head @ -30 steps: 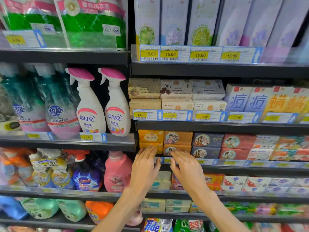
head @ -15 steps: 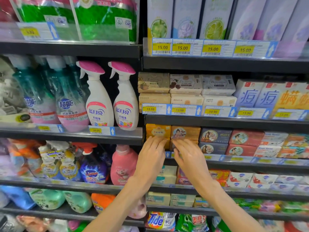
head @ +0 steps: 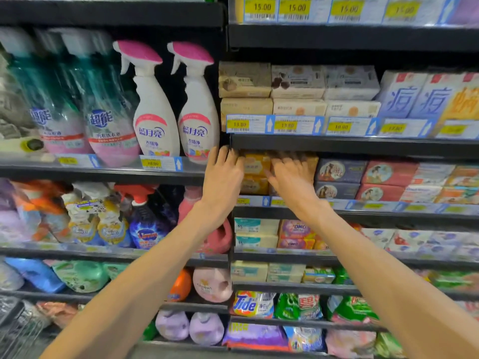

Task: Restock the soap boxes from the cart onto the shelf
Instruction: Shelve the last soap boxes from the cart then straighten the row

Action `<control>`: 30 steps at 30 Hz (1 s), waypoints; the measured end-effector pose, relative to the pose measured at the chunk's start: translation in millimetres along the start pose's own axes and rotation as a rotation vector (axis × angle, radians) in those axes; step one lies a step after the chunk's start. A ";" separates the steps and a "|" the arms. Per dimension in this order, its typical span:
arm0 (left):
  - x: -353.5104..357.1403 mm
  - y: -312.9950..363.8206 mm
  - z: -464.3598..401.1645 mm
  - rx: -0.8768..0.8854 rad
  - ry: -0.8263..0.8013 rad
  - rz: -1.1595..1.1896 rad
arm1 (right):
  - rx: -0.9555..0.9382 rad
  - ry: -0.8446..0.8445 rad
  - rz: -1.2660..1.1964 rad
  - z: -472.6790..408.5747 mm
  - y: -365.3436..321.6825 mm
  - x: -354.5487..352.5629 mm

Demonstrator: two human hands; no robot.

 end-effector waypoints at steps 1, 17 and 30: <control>3.1 -2.4 -0.8 -0.008 0.002 -0.008 | 0.010 0.000 0.001 -1.2 -0.9 0.8; 20.2 -5.4 -6.6 -0.134 0.057 0.002 | -0.031 0.070 0.049 -11.5 1.5 12.4; 9.6 25.8 16.1 0.021 0.150 0.133 | -0.192 0.287 0.023 30.9 13.5 -1.1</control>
Point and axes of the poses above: each hand's wrist, its own z-axis away from the middle knuckle, its own x-axis out of the palm, y = z × x, the point moved 7 cm from there along -z, towards the middle knuckle, and after that the axes turned 5 degrees about -y, right-handed, at the moved point
